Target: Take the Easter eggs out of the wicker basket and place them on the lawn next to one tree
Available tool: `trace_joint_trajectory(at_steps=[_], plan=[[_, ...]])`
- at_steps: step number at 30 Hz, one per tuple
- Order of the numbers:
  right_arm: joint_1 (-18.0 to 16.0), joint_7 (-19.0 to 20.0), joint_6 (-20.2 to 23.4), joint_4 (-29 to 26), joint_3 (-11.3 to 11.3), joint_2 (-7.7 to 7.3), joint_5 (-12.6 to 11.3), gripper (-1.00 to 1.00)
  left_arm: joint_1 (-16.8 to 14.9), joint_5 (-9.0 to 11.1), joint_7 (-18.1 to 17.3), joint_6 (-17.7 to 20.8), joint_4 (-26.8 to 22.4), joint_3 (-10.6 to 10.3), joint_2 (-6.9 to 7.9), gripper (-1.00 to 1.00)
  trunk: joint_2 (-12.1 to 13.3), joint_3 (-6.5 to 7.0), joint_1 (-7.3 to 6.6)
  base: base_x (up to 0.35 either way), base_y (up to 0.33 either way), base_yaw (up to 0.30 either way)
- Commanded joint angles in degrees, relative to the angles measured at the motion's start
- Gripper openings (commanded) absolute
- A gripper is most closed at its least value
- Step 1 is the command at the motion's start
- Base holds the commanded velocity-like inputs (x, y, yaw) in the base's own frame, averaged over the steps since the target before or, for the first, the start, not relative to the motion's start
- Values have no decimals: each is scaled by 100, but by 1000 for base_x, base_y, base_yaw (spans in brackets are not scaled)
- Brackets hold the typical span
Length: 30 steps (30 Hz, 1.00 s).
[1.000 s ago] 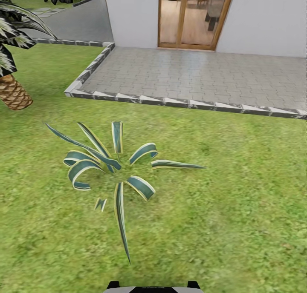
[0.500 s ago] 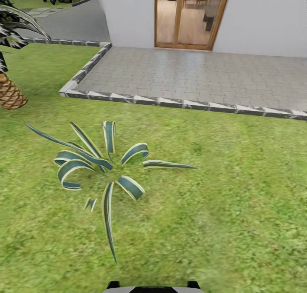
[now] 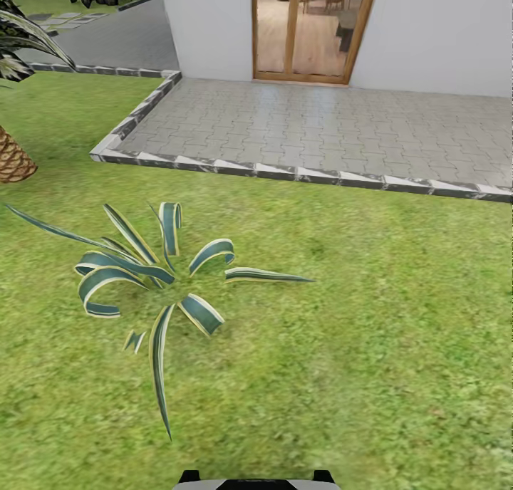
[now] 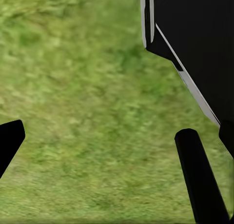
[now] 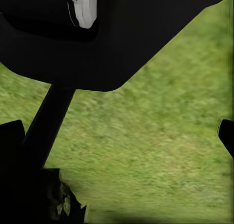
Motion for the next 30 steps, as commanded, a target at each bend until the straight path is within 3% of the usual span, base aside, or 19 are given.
trace_joint_trajectory(at_steps=[1, 30], plan=[[2, 2, -10, -4, 17, -1, 5, 100, -1, -3, 8, -21, 4, -28, 1, 100, -5, -4, 2, 0, -280, 0], [1, 2, -10, -4, 17, -1, 5, 100, -1, -3, 8, -21, 4, -28, 1, 100, -5, -4, 2, 0, -280, 0]])
